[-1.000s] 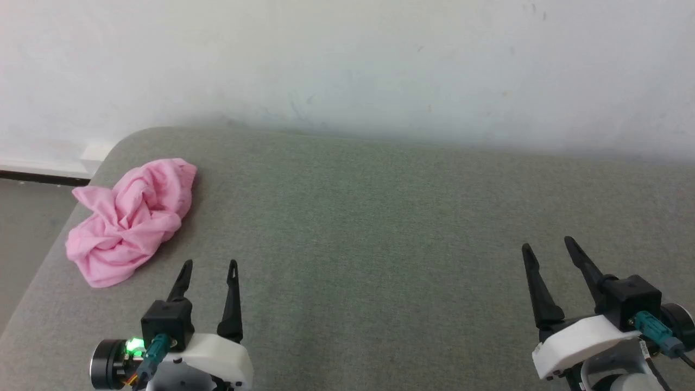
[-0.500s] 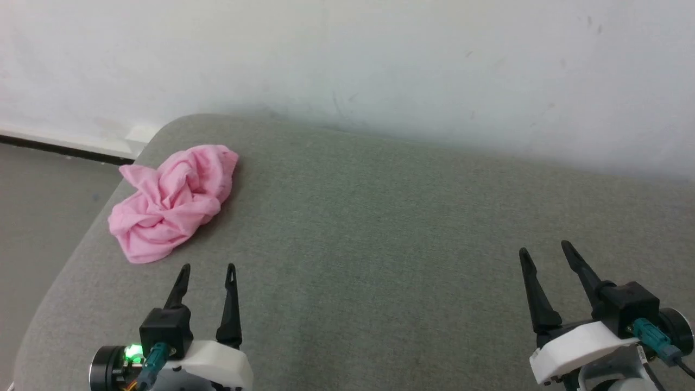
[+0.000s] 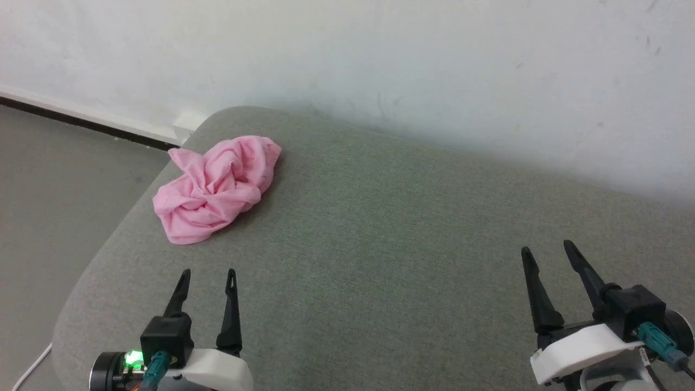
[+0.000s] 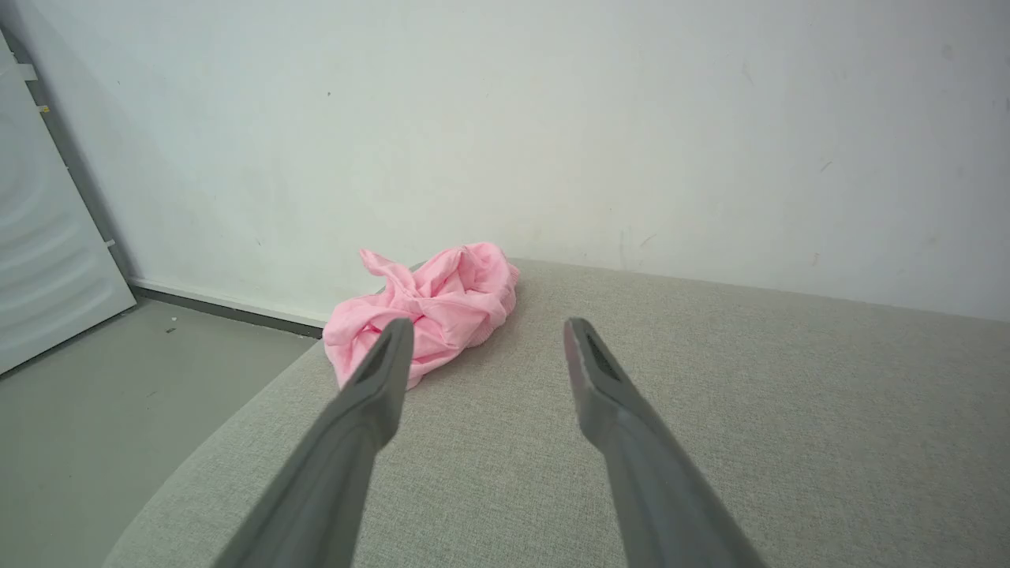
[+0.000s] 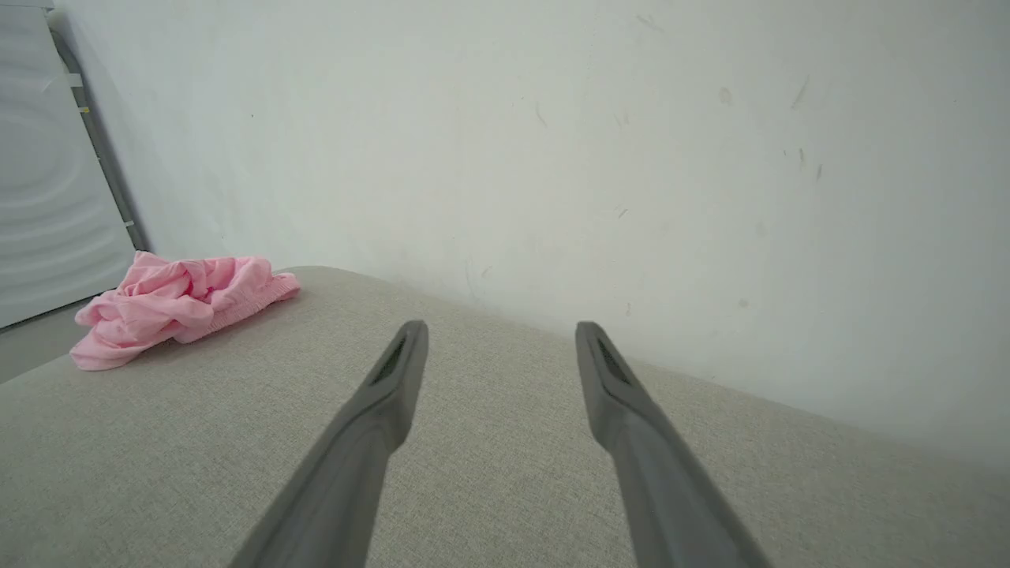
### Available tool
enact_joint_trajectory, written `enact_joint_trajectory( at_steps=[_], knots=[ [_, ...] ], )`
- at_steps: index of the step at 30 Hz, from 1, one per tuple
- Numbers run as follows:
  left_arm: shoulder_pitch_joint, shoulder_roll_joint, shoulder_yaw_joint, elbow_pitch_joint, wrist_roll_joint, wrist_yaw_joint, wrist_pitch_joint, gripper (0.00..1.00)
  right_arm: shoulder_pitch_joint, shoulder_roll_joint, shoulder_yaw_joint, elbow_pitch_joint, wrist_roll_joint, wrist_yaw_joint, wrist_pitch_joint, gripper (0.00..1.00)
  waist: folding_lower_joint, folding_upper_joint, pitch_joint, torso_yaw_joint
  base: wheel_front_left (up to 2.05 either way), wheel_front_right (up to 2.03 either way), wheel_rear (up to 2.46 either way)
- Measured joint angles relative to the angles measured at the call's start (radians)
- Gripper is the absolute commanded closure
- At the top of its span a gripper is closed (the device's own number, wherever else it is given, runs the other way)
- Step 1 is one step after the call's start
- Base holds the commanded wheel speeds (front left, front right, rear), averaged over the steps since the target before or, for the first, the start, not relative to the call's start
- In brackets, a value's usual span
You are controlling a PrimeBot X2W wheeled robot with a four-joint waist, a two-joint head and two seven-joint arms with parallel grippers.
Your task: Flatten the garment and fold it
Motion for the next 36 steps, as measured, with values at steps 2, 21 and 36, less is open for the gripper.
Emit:
enact_joint_trajectory(
  at_steps=[2, 21, 36],
  knots=[
    [0.0, 0.001, 0.0, 0.0, 0.0, 0.002, -0.003, 0.0, 0.0, 0.0, 0.003, 0.0, 0.005, 0.0, -0.003, 0.0, 0.0, 0.0, -0.001, 0.015, 0.0, 0.0, 0.0],
    [0.021, 0.003, -0.014, 0.001, -0.002, 0.016, -0.044, 0.0, 0.016, 0.0, 0.013, 0.001, 0.033, 0.0, -0.043, 0.0, 0.0, 0.0, -0.009, 0.14, 0.0, 0.0, 0.0],
    [0.028, 0.004, -0.024, 0.001, -0.003, 0.032, -0.074, 0.0, 0.019, 0.0, 0.017, 0.001, 0.059, 0.0, -0.073, 0.0, 0.0, 0.0, -0.01, 0.215, 0.0, 0.0, 0.0]
  ],
)
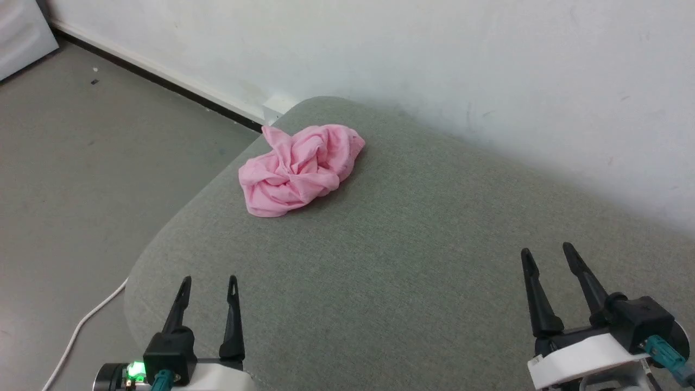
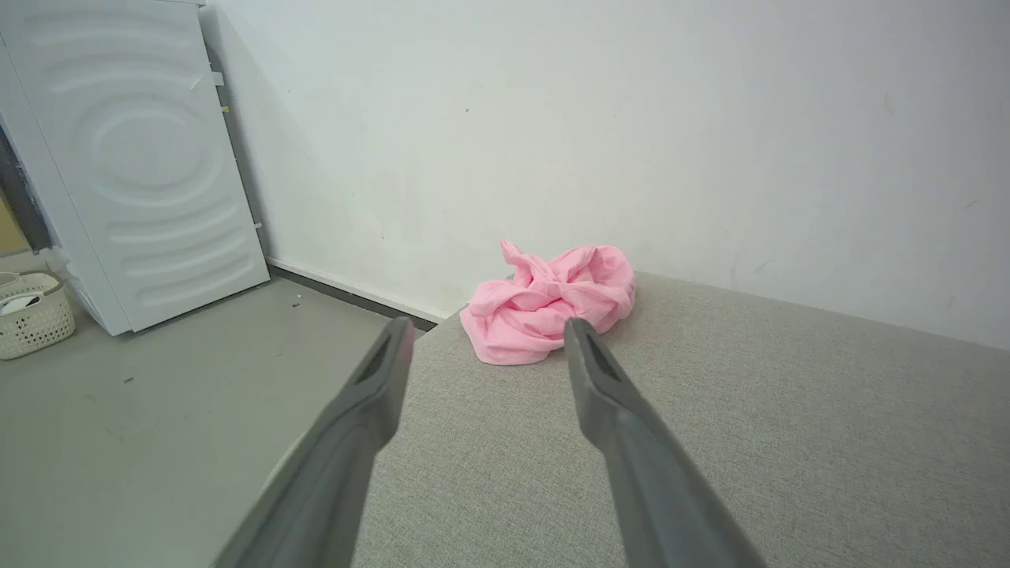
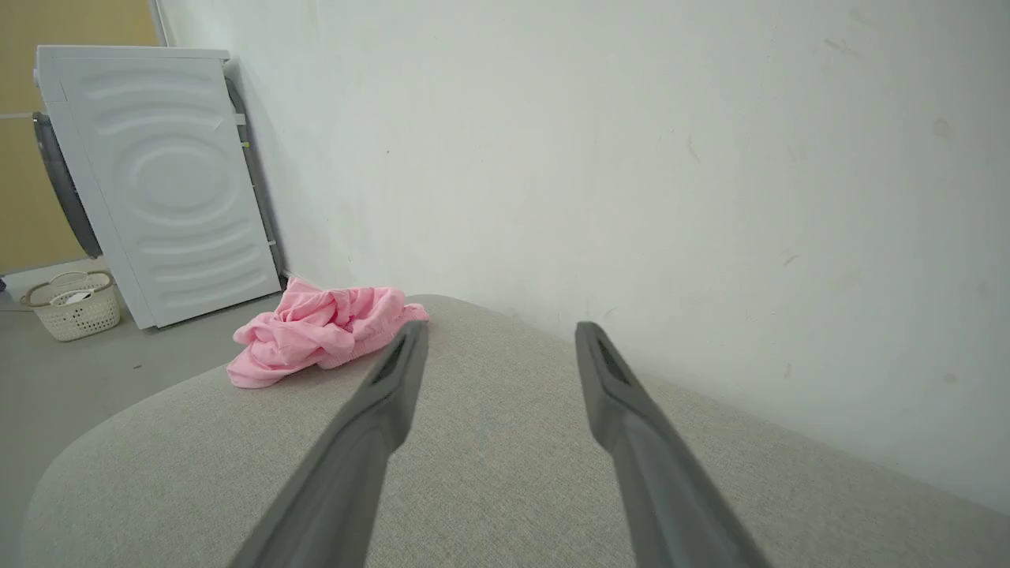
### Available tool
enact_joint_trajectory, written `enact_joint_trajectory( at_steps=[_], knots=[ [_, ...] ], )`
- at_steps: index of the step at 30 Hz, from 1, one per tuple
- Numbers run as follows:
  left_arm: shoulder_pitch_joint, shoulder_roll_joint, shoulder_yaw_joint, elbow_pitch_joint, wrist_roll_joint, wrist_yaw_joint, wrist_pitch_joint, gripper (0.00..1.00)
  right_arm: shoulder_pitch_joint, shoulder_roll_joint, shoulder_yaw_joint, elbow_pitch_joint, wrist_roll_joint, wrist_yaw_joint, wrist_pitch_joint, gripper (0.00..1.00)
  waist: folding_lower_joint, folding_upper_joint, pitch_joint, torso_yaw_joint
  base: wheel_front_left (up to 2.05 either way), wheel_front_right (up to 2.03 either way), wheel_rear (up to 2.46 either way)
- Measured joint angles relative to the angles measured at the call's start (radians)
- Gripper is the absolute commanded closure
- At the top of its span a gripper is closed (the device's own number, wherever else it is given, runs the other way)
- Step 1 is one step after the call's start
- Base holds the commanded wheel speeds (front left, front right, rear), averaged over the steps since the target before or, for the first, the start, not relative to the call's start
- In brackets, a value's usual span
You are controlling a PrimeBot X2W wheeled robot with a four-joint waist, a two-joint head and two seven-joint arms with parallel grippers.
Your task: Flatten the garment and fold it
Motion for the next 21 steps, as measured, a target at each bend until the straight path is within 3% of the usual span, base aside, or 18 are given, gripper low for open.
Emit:
enact_joint_trajectory(
  at_steps=[21],
  knots=[
    [0.027, 0.002, -0.016, 0.001, 0.0, 0.025, -0.043, 0.0, 0.01, 0.001, 0.001, 0.0, 0.016, 0.0, -0.043, 0.0, 0.0, 0.0, 0.004, 0.093, 0.0, 0.0, 0.0]
  ],
)
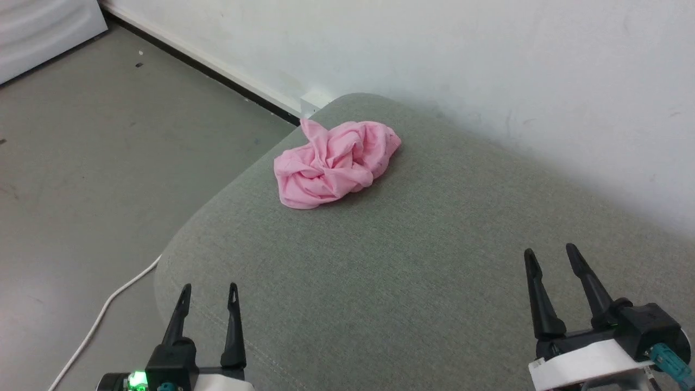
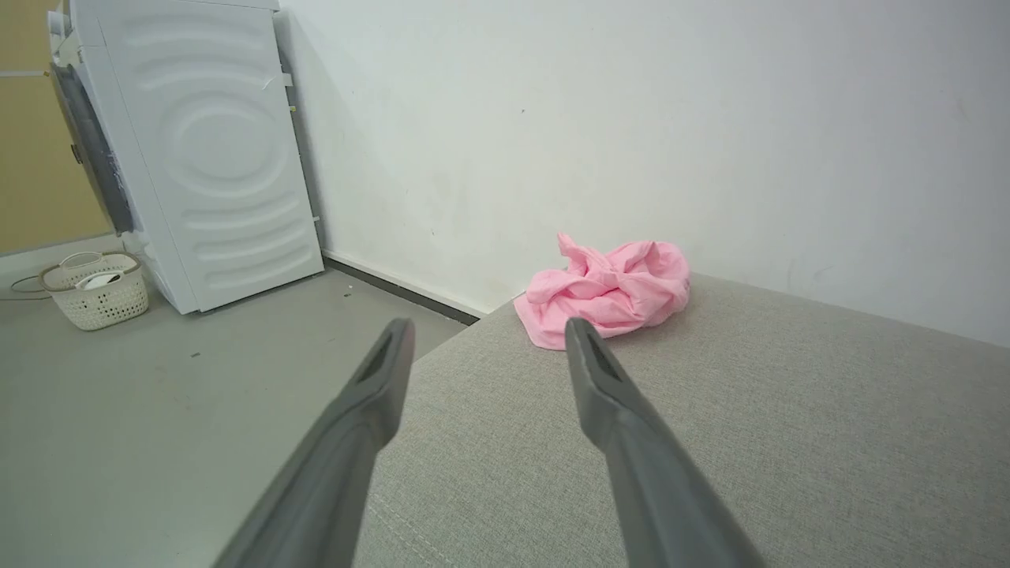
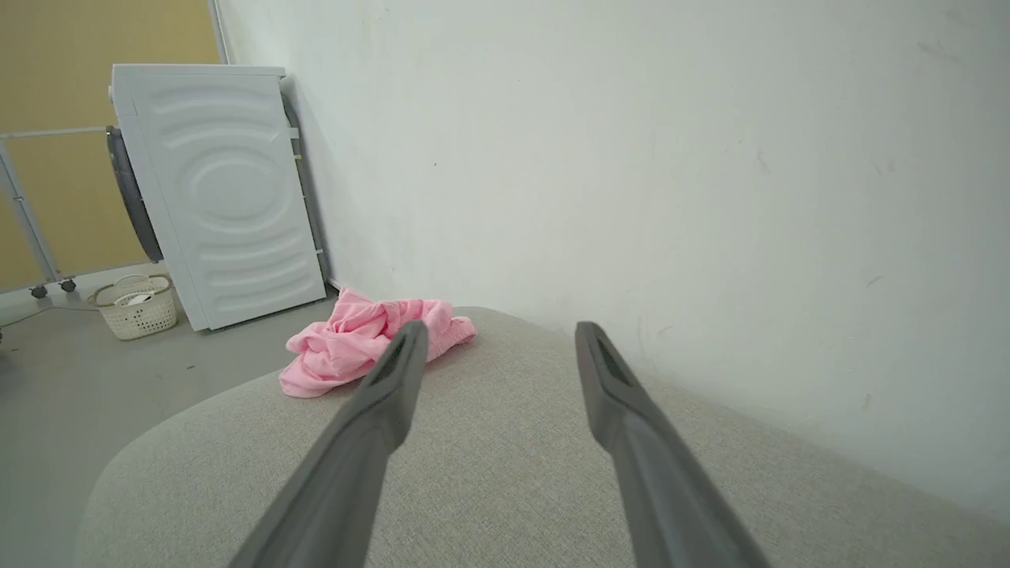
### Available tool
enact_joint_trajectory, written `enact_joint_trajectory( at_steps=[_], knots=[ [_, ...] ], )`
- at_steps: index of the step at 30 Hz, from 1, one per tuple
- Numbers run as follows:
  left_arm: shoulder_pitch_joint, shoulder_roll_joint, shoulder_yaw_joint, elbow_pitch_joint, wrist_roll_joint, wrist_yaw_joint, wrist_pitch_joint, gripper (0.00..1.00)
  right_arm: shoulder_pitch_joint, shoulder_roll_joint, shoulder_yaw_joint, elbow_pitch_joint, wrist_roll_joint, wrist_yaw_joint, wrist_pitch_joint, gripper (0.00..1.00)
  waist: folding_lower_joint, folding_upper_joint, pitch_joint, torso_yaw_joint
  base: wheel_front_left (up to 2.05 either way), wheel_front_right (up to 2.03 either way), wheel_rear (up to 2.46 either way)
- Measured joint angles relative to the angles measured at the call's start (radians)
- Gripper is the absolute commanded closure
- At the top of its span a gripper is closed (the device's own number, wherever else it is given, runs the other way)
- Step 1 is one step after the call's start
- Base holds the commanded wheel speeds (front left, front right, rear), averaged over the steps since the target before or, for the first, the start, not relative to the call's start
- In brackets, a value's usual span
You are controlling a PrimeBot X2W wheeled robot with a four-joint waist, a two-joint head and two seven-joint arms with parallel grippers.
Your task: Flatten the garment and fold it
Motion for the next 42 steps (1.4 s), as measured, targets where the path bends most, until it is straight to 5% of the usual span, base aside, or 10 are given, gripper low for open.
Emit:
enact_joint_trajectory(
  at_steps=[14, 24, 33, 42],
  knots=[
    [0.0, 0.005, 0.009, -0.015, -0.019, 0.0, -0.006, 0.0, 0.0, 0.001, 0.008, -0.001, -0.004, 0.0, -0.007, 0.0, -0.0001, -0.0002, 0.024, -0.04, 0.0, 0.0, 0.0],
    [-0.189, 0.071, 0.021, 0.082, -0.07, -0.089, 0.03, 0.0, -0.03, 0.002, 0.023, -0.049, -0.057, 0.0, -0.007, 0.0, 0.0, -0.0002, 0.106, -0.107, 0.0, 0.0, 0.0],
    [-0.499, 0.181, 0.075, 0.263, -0.167, -0.18, 0.228, 0.0, -0.104, -0.035, 0.039, -0.136, -0.09, 0.0, -0.007, 0.0, 0.0001, -0.0001, 0.234, -0.21, 0.0, 0.0, 0.0],
    [-0.736, 0.362, 0.151, 0.475, -0.367, -0.238, 0.547, 0.0, -0.16, -0.058, 0.014, -0.198, -0.087, 0.0, -0.007, 0.0, 0.0003, -0.0002, 0.363, -0.343, 0.0, 0.0, 0.0]
  ],
)
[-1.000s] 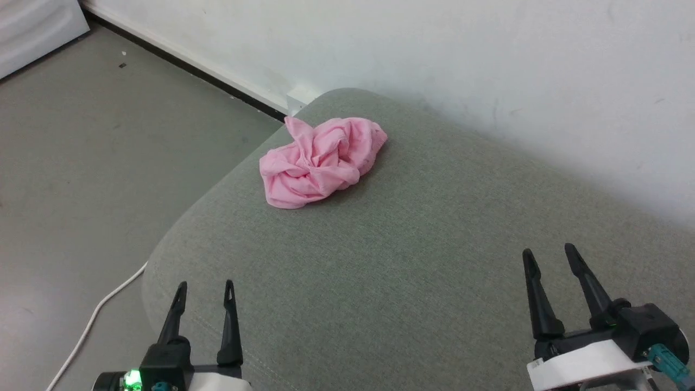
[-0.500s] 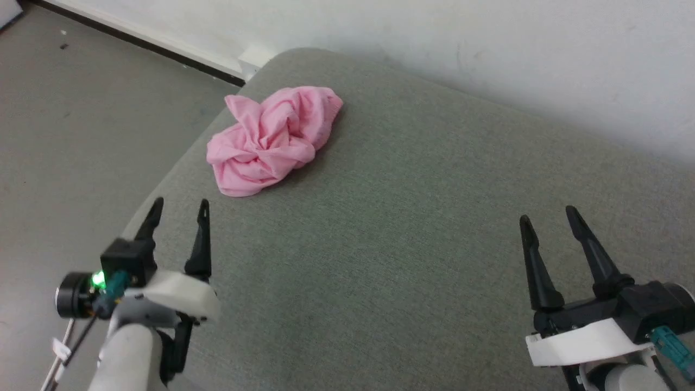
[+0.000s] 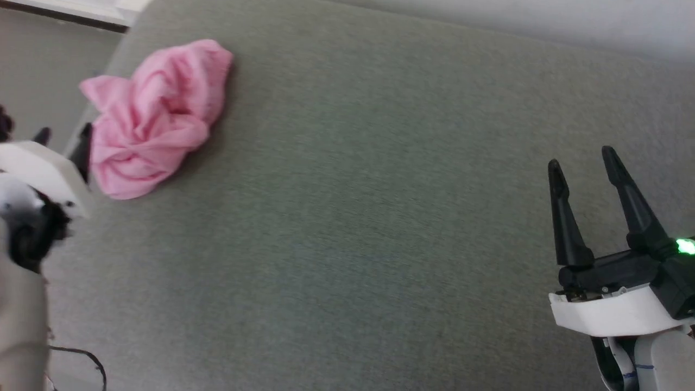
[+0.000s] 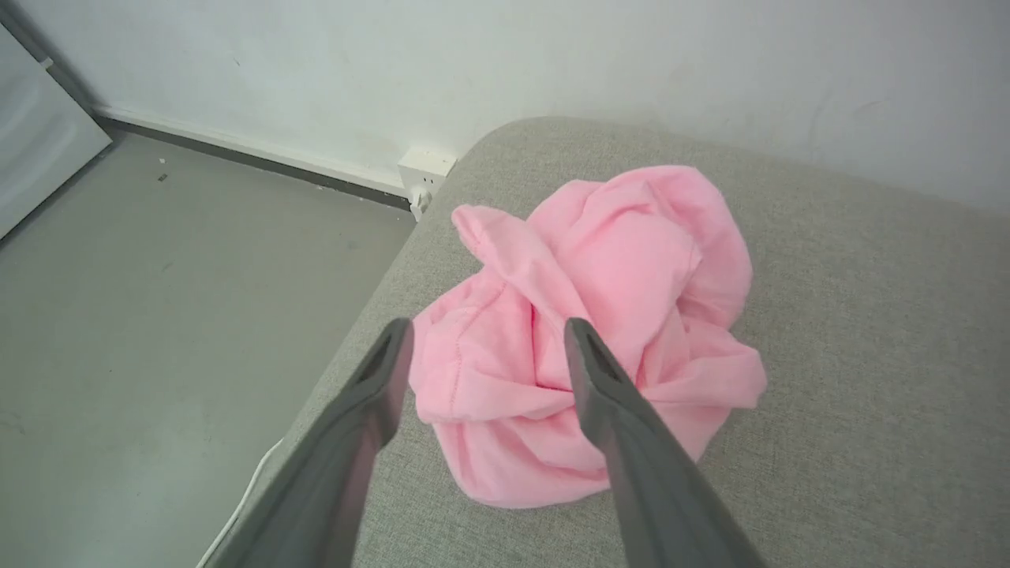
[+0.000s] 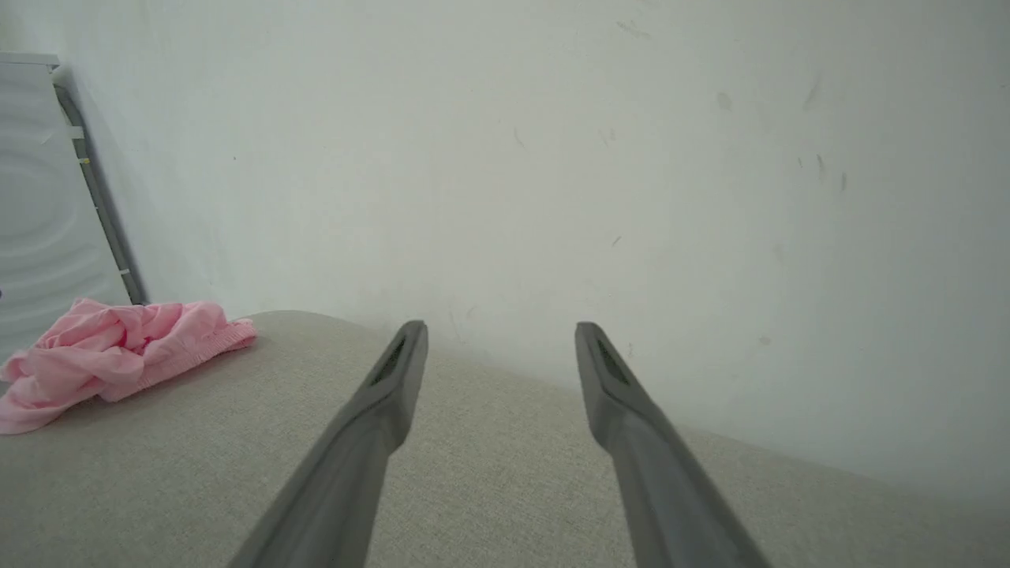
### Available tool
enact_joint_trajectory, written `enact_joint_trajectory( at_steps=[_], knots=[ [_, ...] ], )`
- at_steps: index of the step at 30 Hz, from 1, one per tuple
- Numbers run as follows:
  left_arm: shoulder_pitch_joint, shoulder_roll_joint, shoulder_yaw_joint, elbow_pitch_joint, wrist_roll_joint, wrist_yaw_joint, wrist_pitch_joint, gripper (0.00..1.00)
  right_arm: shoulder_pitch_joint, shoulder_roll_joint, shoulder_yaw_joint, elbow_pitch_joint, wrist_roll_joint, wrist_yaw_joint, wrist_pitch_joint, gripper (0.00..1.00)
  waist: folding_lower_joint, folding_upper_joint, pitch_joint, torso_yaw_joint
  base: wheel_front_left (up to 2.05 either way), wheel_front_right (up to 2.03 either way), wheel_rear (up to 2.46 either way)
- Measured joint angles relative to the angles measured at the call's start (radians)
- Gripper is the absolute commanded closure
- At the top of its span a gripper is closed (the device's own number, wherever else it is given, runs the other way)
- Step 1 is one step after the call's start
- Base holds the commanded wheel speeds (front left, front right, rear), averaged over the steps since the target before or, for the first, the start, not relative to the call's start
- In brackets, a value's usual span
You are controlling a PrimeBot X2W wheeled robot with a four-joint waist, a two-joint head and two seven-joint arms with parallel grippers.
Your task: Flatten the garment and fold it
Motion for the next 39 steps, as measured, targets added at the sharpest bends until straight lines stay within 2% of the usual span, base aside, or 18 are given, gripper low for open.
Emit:
enact_joint_trajectory(
  at_steps=[4, 8, 12, 13, 14, 22, 30, 35, 39],
  knots=[
    [-0.06, 0.06, 0.007, 0.067, -0.096, -0.001, 0.096, 0.0, -0.018, -0.005, 0.0, -0.021, 0.01, 0.0, 0.0, 0.0, -0.0001, 0.0, 0.055, -0.057, 0.0, 0.0, 0.0],
    [-0.109, 0.093, 0.003, 0.114, -0.199, -0.002, 0.188, 0.0, -0.032, -0.004, -0.011, -0.04, 0.02, 0.0, 0.0, 0.0, -0.0002, 0.0, 0.107, -0.107, 0.0, 0.0, 0.0],
    [-0.136, 0.12, -0.006, 0.179, -0.24, -0.002, 0.266, 0.0, -0.036, -0.003, -0.014, -0.044, 0.023, 0.0, 0.0, 0.0, -0.0002, 0.0, 0.154, -0.148, 0.0, 0.0, 0.0],
    [-0.136, 0.127, -0.011, 0.192, -0.241, -0.002, 0.278, 0.13, -0.036, -0.003, -0.016, -0.044, 0.023, 0.0, 0.0, 0.0, -0.0002, 0.0, 0.163, -0.158, 0.0, 0.0, 0.0],
    [-0.137, 0.133, -0.012, 0.204, -0.241, -0.002, 0.281, 0.98, -0.036, -0.002, -0.017, -0.043, 0.023, 0.0, 0.0, 0.0, -0.0002, 0.0, 0.172, -0.166, 0.0, 0.0, 0.0],
    [-0.144, 0.176, -0.024, 0.242, -0.239, -0.002, 0.19, 1.0, -0.036, 0.01, -0.018, -0.014, 0.023, 0.0, 0.0, 0.0, -0.0003, 0.0, 0.164, -0.2, 0.0, 0.0, 0.0],
    [-0.148, 0.271, -0.048, 0.204, -0.149, -0.002, -0.057, 1.0, -0.022, 0.03, -0.019, 0.036, 0.022, 0.0, 0.0, 0.0, -0.0005, 0.0, 0.057, -0.195, 0.0, 0.0, 0.0],
    [-0.174, 0.294, -0.138, 0.092, -0.094, -0.002, -0.194, 1.0, 0.01, 0.046, -0.024, 0.058, 0.02, 0.0, 0.0, 0.0, -0.0005, 0.0, -0.031, -0.19, 0.0, 0.0, 0.0],
    [-0.181, 0.284, -0.249, -0.027, -0.065, -0.002, -0.245, 1.0, 0.024, 0.053, -0.023, 0.064, 0.019, 0.0, 0.0, 0.0, -0.0006, 0.0, -0.1, -0.194, 0.0, 0.0, 0.0]
  ],
)
